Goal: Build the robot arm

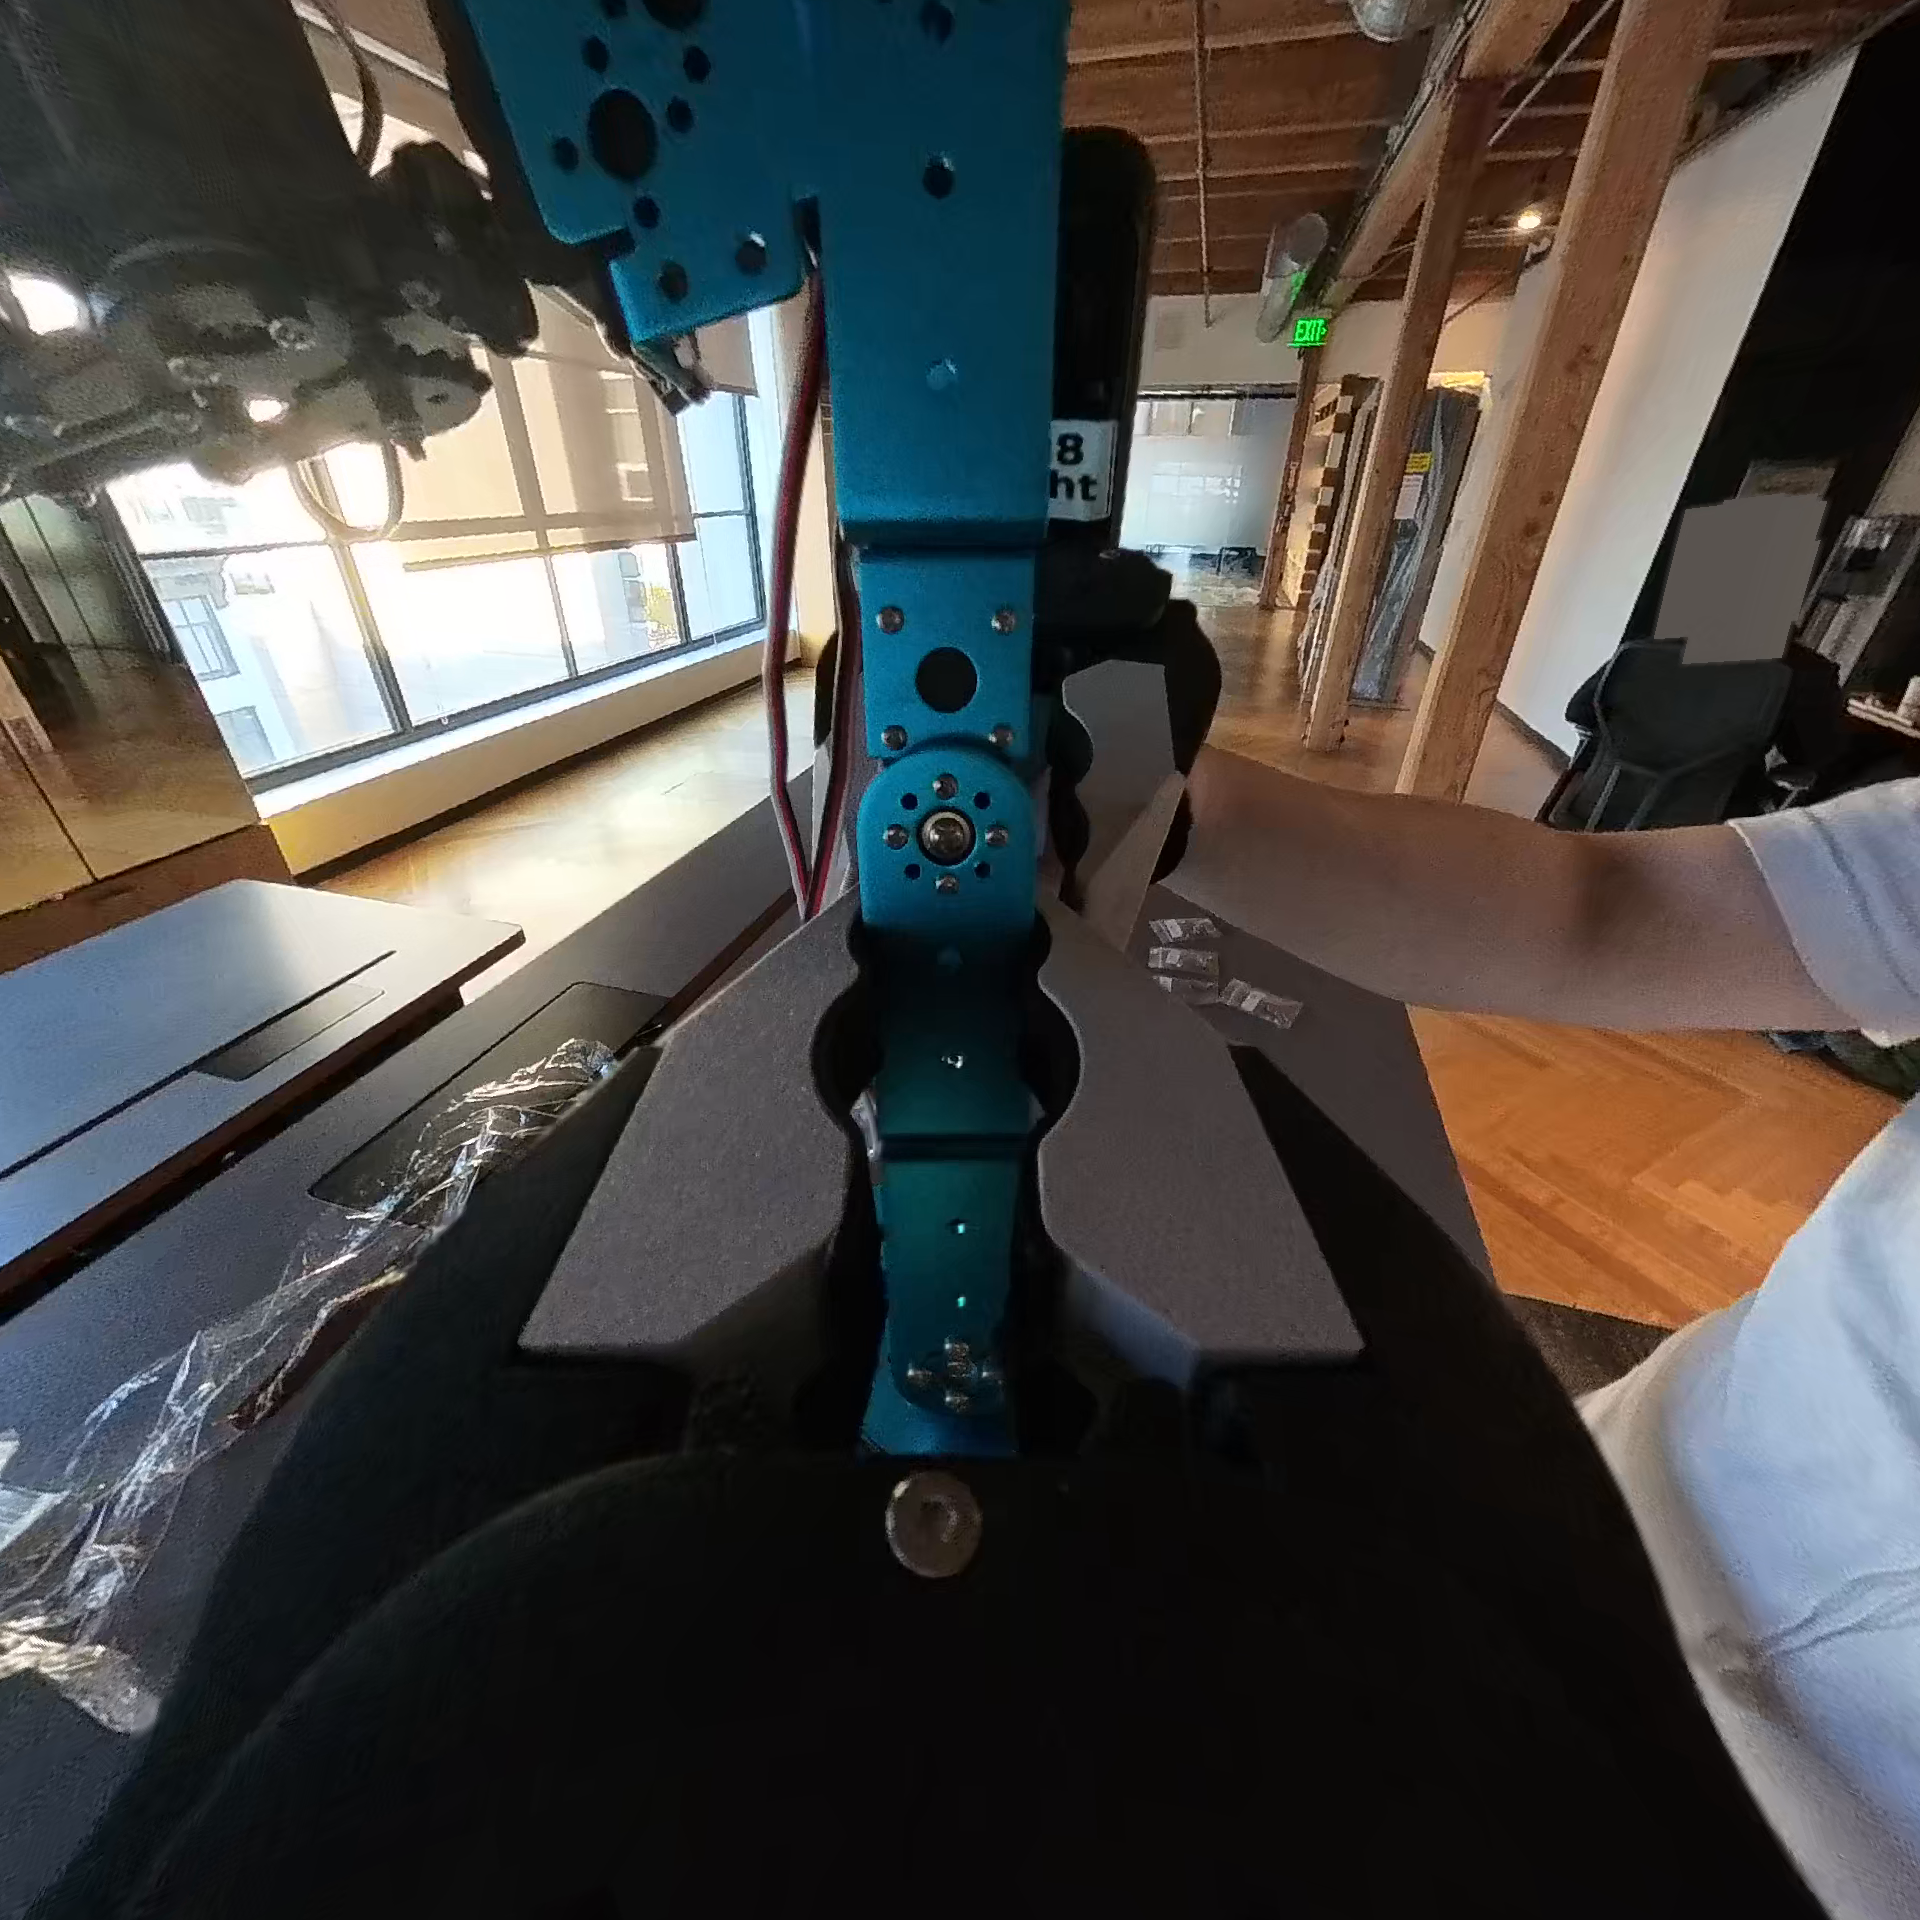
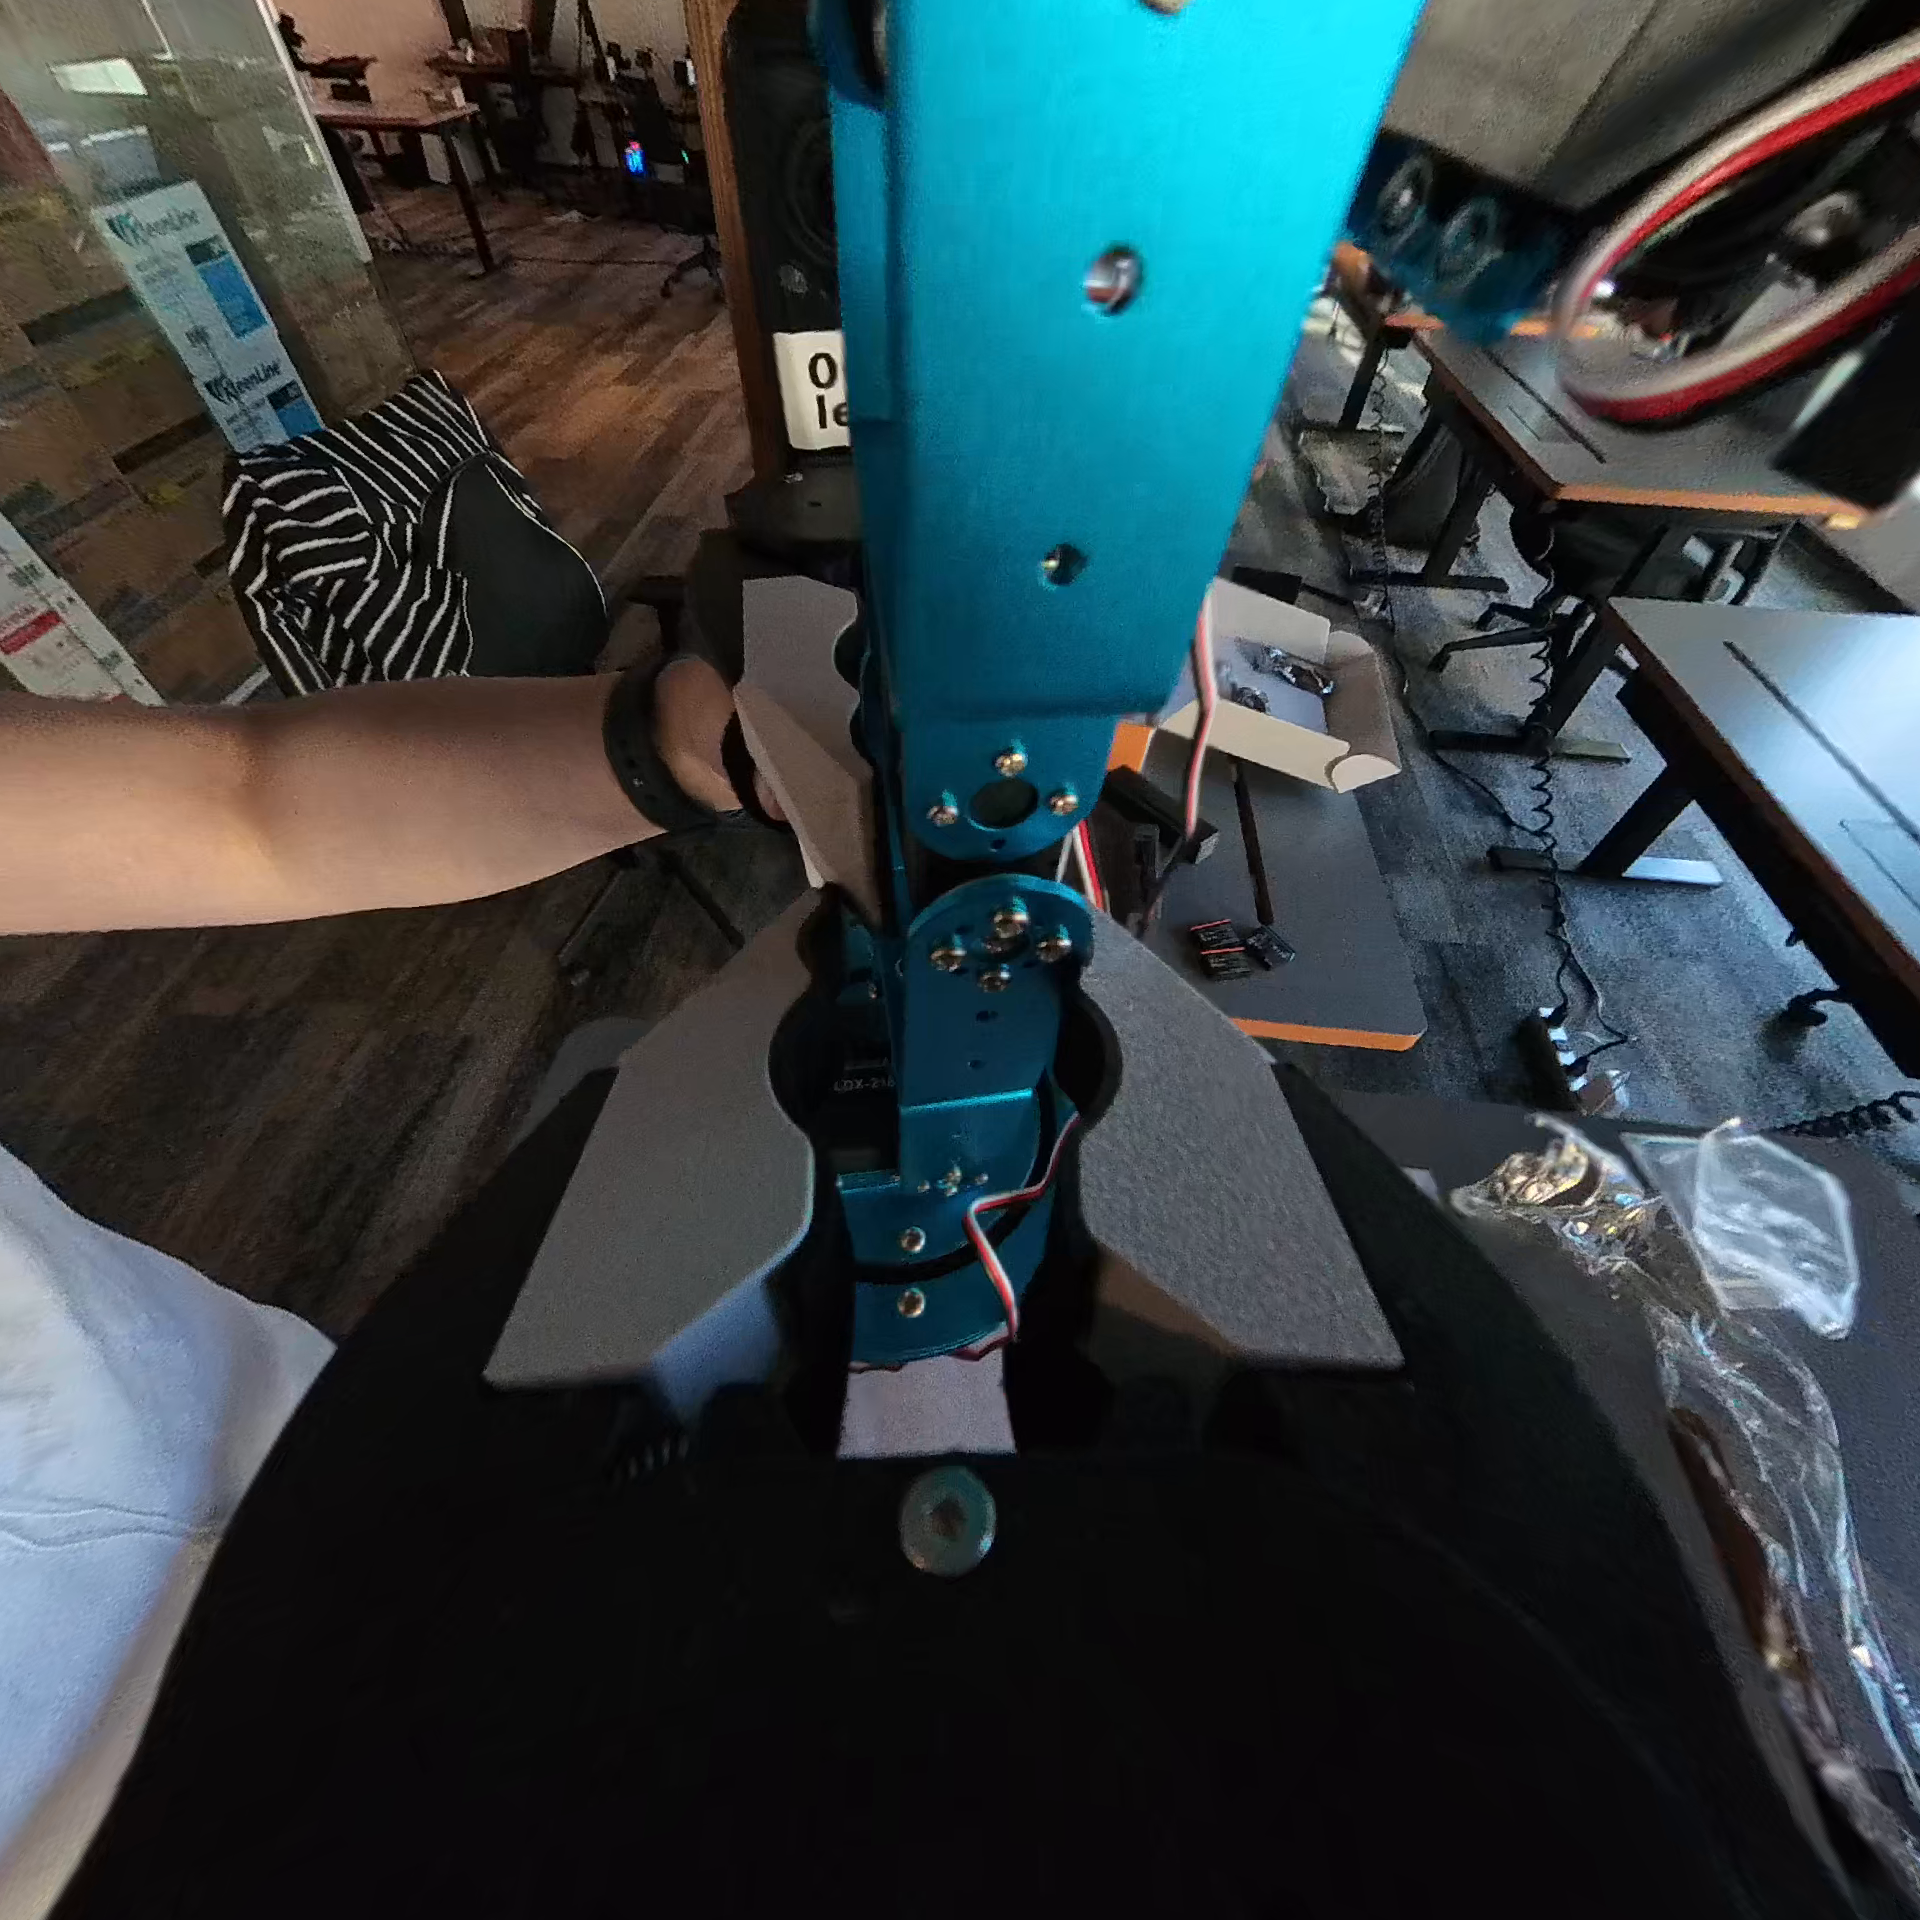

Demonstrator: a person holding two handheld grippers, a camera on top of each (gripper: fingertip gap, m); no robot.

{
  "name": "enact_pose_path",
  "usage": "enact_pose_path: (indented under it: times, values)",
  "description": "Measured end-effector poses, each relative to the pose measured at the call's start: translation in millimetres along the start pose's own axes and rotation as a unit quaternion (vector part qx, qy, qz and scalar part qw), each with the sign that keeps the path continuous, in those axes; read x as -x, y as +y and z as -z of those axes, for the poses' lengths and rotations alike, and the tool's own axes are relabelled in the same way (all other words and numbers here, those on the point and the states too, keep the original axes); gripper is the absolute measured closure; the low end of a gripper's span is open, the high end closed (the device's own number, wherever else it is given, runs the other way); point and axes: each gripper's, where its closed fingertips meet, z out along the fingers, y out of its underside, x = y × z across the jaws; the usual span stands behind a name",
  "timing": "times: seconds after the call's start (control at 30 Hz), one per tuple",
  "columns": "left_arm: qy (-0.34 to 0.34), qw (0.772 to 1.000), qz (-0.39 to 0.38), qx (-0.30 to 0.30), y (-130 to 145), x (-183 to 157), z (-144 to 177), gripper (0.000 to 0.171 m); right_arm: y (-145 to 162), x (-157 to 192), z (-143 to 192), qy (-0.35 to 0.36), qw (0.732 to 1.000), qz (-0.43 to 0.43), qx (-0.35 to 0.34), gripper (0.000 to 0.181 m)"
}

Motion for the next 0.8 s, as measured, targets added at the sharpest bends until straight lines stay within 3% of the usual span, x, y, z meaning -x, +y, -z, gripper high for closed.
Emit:
enact_pose_path:
  times: [0.1, 0.37, 0.6, 0.8]
  values:
    - [-0.007, 1.000, 0.010, 0.006, -2.4, -7.2, -2.0, 0.153, -1.2, 9.6, 4.5, -0.011, 1.000, -0.012, 0.010, 0.146]
    - [0.010, 0.999, 0.032, -0.002, 3.8, -75.8, -8.2, 0.153, 7.9, 76.3, 20.4, -0.001, 1.000, -0.018, -0.004, 0.146]
    - [0.014, 0.999, 0.038, -0.027, -17.9, -131.9, -2.9, 0.153, -13.4, 131.1, 30.3, 0.002, 1.000, -0.010, -0.027, 0.146]
    - [-0.001, 0.999, 0.031, -0.033, -40.3, -145.0, -0.3, 0.152, -35.8, 143.0, 36.1, -0.009, 0.999, 0.003, -0.039, 0.146]
